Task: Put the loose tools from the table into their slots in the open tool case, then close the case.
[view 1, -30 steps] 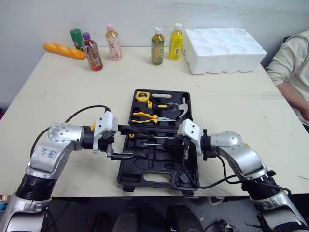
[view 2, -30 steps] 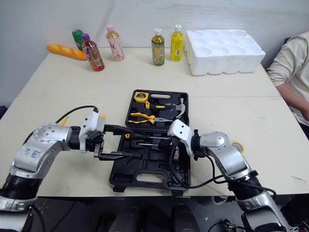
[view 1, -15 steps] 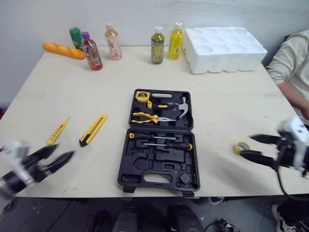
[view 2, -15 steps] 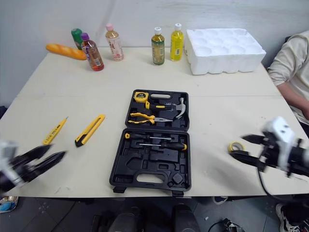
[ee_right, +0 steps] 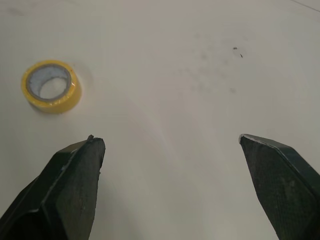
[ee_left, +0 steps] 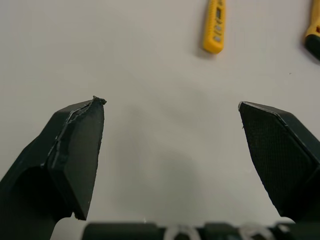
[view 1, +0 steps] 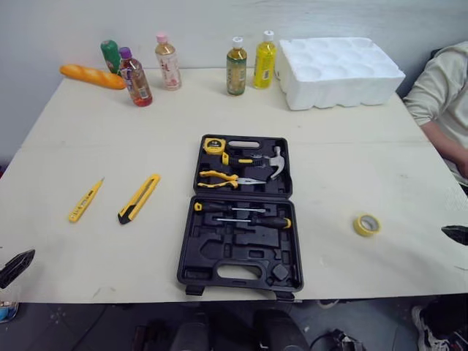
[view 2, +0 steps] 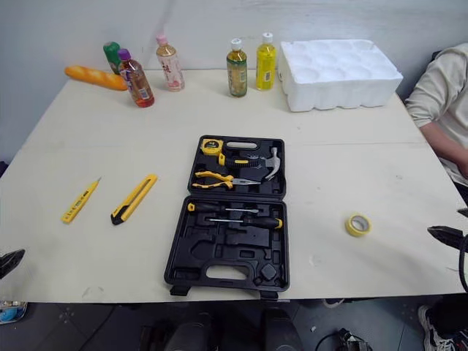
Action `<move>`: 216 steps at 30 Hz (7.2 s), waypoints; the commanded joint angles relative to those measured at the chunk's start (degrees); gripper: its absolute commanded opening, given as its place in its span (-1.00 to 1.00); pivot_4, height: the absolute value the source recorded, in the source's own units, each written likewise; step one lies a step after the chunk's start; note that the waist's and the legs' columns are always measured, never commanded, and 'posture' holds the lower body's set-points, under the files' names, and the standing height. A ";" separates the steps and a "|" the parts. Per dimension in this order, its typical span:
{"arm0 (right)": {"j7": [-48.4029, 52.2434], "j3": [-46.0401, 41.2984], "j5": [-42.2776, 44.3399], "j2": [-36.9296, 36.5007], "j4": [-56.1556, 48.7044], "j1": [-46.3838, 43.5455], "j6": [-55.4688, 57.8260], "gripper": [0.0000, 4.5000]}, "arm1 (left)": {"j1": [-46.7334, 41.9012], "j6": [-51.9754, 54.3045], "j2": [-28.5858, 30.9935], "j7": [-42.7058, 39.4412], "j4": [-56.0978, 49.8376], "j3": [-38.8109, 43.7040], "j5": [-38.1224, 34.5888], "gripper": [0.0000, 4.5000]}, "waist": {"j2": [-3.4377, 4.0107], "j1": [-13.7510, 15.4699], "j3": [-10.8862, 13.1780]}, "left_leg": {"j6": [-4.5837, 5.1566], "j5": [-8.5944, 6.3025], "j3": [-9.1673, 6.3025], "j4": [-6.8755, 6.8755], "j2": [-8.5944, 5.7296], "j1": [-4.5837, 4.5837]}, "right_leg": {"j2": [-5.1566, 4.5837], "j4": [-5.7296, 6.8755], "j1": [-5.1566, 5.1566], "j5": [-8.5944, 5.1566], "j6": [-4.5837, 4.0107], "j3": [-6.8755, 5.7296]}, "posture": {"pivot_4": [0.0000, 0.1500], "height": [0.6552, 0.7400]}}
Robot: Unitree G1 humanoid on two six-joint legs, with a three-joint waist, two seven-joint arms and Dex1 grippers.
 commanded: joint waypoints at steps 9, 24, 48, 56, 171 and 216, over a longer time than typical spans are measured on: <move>-2.10 18.39 16.24 3.69 -32.26 -20.38 16.95 0.98 | -11.91 -4.37 7.29 1.16 4.75 -15.09 9.61 1.00 | 0.23 0.00 0.09 | -0.20 0.26 -0.02 -0.16 0.04 0.05 | 0.08 0.19 -0.12 0.01 0.02 -0.05 | 1.00 1.00; -9.15 41.26 20.14 23.06 -47.17 -41.23 19.34 0.98 | -40.27 -12.74 10.69 -0.94 34.75 -34.14 21.12 1.00 | -0.09 0.41 0.05 | -0.28 0.37 0.10 0.96 -0.07 -1.23 | -0.04 1.34 -1.27 0.07 0.11 -0.33 | 1.00 1.00; -7.98 41.23 18.16 26.35 -43.05 -41.36 16.06 1.00 | -41.65 9.52 15.82 -11.88 3.08 -33.89 8.99 -0.76 | -0.65 0.51 0.09 | -0.34 0.54 -0.01 0.99 -0.06 -1.21 | -0.10 1.47 -1.19 0.13 0.20 -0.35 | 1.00 1.00; -9.92 38.50 18.84 22.21 -47.43 -34.99 17.97 1.00 | -49.79 17.40 15.13 -20.75 -21.11 -52.42 5.39 -0.76 | -0.50 0.49 0.16 | -0.34 0.56 -0.01 0.84 -0.10 -1.17 | -0.11 1.08 -1.05 0.15 0.23 -0.32 | 1.00 1.00; -8.74 -5.91 6.93 7.84 -33.94 17.52 12.13 1.00 | -19.27 2.88 2.09 -5.76 0.51 -14.52 5.74 0.98 | -0.48 1.90 0.07 | 0.25 0.21 0.02 1.46 0.02 -0.85 | 0.05 1.19 -0.64 0.18 0.30 -0.16 | 1.00 1.00; -18.07 41.67 19.85 27.65 -48.36 -37.28 20.72 1.00 | -36.94 7.97 -1.43 8.72 4.12 -41.13 15.66 0.05 | -0.38 0.74 0.11 | -0.44 0.46 0.01 0.77 0.02 -0.08 | 0.01 0.96 -0.17 0.11 0.13 -0.22 | 1.00 1.00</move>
